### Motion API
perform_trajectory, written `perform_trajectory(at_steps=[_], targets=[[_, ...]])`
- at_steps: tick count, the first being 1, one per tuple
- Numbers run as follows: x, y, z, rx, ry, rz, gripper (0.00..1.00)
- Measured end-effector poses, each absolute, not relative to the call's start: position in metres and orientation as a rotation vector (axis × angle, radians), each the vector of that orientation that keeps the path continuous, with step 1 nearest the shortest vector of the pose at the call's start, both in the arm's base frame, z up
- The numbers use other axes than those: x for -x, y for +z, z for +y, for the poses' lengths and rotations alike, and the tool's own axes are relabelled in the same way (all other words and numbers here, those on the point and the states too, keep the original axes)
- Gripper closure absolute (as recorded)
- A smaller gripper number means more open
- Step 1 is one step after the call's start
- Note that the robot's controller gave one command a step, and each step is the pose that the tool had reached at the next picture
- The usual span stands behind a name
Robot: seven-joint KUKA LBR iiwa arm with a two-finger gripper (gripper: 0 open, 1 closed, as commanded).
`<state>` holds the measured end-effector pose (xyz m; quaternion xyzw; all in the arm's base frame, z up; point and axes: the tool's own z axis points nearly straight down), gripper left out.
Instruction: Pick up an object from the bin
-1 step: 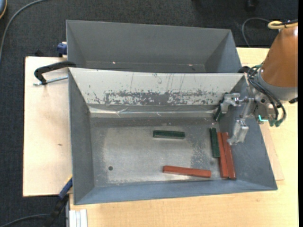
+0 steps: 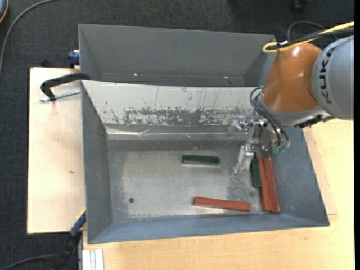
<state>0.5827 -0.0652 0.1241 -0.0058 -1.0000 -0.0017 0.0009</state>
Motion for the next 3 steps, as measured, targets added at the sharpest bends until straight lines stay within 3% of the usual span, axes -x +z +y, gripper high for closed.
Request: perform_trajectory(at_steps=[1, 2, 3], targets=[[-0.581, 0.067, -0.02, 0.008, -0.006, -3.138, 0.0], [-0.583, 0.071, -0.024, 0.014, -0.001, -3.143, 1.0], [-0.584, 0.223, -0.007, 0.008, -0.002, -3.157, 1.0]])
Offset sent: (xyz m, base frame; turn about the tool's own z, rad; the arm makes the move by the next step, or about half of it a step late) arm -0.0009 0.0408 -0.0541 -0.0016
